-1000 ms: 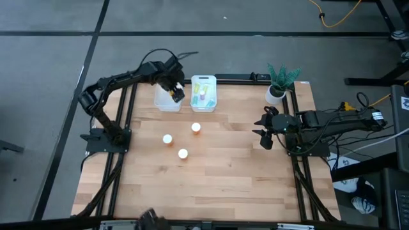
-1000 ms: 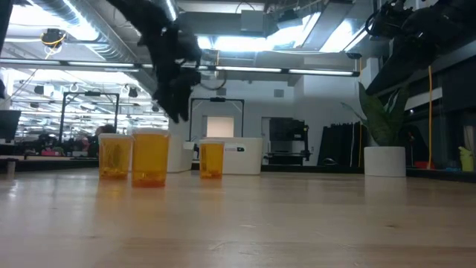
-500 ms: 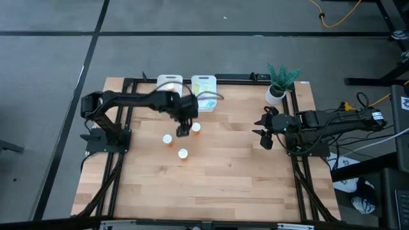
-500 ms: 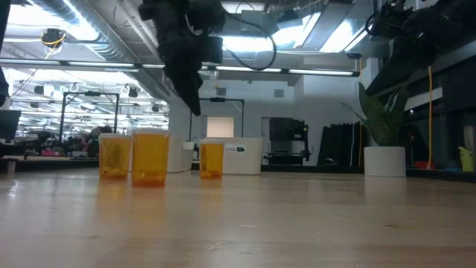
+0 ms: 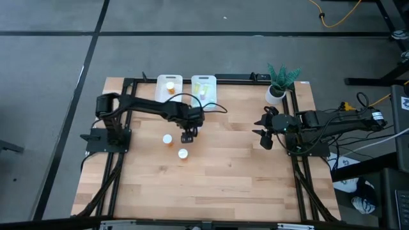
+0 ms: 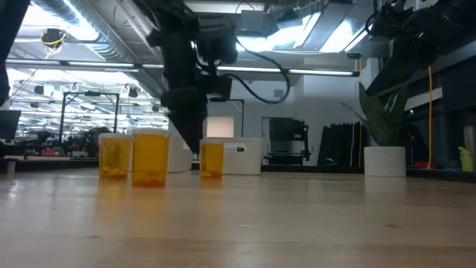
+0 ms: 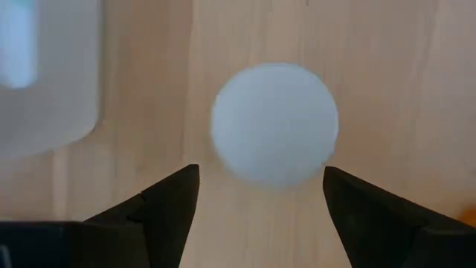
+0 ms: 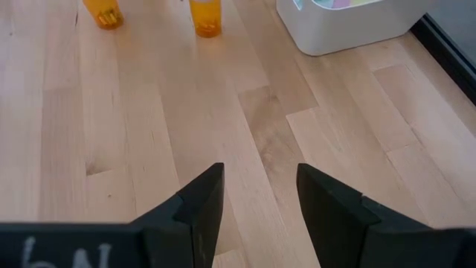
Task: Pick and place medicine bottles into bin by pill shape (circle, oval)
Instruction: Put the large orange pill bottle into the left white bin
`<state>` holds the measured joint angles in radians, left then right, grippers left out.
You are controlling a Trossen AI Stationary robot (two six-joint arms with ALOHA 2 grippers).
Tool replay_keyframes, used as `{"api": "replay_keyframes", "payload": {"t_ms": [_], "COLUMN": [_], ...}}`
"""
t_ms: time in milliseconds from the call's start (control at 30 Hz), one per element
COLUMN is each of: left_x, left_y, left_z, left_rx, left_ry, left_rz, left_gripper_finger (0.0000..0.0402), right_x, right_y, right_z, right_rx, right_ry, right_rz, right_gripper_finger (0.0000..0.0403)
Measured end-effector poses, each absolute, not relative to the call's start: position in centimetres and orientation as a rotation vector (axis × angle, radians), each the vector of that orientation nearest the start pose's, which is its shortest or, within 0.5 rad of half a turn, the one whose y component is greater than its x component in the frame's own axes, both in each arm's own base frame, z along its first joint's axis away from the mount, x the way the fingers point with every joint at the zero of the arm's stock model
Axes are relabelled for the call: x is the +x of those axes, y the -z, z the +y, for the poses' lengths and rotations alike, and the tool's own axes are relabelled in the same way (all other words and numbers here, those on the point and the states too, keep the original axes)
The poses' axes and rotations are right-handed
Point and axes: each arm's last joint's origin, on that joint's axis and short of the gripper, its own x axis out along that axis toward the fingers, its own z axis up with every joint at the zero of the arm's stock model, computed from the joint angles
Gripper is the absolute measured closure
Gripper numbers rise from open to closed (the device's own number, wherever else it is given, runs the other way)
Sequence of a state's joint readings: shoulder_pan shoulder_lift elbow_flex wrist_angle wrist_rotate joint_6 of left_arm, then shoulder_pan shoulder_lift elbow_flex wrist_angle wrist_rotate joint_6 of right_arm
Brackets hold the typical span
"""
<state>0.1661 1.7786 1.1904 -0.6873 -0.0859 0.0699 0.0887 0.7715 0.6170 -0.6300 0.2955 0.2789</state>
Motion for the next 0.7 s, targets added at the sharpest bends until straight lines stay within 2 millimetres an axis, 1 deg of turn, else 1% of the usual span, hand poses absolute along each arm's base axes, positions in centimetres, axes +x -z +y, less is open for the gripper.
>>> {"api": "replay_keyframes", "payload": {"t_ms": [133, 200, 300, 433, 633, 700], "left_x": [34.4, 34.7, 35.4, 35.5, 35.1, 35.1], "left_y": [-16.8, -16.5, -16.7, -17.1, -16.9, -17.0], "left_z": [6.0, 6.0, 6.0, 6.0, 6.2, 6.1], "left_rx": [0.026, 0.035, 0.029, 0.044, 0.039, 0.041], "left_ry": [-0.158, -0.138, -0.107, -0.102, -0.103, -0.101], "left_rz": [1.279, 1.258, 1.186, 1.161, 1.203, 1.200], "left_gripper_finger": [0.0123, 0.0123, 0.0123, 0.0123, 0.0124, 0.0133], "right_x": [15.0, 15.0, 15.0, 15.0, 15.0, 15.0], "right_y": [-24.2, -24.2, -24.2, -24.2, -24.2, -24.2], "right_z": [0.5, 0.5, 0.5, 0.5, 0.5, 0.5], "right_rx": [0.114, 0.113, 0.113, 0.112, 0.112, 0.111], "right_ry": [0.301, 0.301, 0.301, 0.301, 0.301, 0.301], "right_rz": [0.737, 0.737, 0.737, 0.738, 0.740, 0.739], "right_gripper_finger": [0.0231, 0.0231, 0.0231, 0.0231, 0.0231, 0.0231]}}
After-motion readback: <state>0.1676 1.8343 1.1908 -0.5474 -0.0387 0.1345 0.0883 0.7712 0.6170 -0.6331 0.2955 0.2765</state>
